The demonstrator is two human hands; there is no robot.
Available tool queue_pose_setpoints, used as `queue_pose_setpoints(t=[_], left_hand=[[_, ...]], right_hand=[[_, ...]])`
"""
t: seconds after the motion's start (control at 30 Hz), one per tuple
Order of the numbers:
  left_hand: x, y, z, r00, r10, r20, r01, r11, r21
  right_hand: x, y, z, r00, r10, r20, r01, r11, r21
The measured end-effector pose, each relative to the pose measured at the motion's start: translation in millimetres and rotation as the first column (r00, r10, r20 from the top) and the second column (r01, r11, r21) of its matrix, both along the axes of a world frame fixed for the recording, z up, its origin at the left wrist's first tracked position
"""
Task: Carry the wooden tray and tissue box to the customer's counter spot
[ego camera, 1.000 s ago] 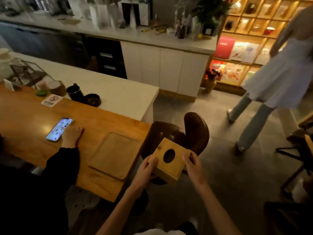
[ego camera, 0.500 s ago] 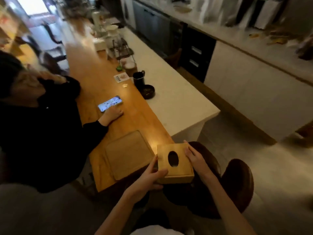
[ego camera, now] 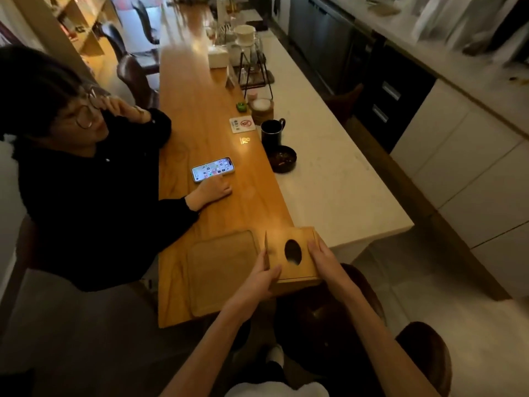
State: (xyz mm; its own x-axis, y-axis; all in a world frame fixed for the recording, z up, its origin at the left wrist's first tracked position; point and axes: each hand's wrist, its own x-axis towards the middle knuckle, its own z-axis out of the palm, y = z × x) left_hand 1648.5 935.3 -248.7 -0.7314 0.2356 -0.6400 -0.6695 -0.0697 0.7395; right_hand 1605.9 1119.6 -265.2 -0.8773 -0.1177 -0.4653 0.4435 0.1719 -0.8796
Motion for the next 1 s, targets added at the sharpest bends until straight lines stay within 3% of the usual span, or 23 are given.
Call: queue_pose_setpoints(t=[0.2,0.4,0.6,0.77,1.0], left_hand=[[-23,10,9,0.999,-0.016,0.038,0.016,1.000,0.022],[-16,10,10,0.998,0.037,0.060,-0.039,0.999,0.017],[-9,11,-1,0.997,0.038,0.061,-0.035,0.998,-0.061],[-5,17,-10,1.000,0.016,0.000,-0.016,0.975,-0.222],[-10,16,-11,1.000,0.011,-0.024,-0.017,0.964,-0.264]], right_hand=[[-28,10,0,0.999,0.046,0.004,-0.046,0.996,0.071],[-23,10,3,0.990,0.113,0.085,-0.108,0.992,-0.063],[-21,12,-11,0.987,0.156,0.044,-0.153,0.986,-0.062],[-20,11,-19,0.987,0.155,0.039,-0.154,0.988,-0.007],[-19,9,-25,0.989,0.142,0.038,-0.142,0.990,-0.004]])
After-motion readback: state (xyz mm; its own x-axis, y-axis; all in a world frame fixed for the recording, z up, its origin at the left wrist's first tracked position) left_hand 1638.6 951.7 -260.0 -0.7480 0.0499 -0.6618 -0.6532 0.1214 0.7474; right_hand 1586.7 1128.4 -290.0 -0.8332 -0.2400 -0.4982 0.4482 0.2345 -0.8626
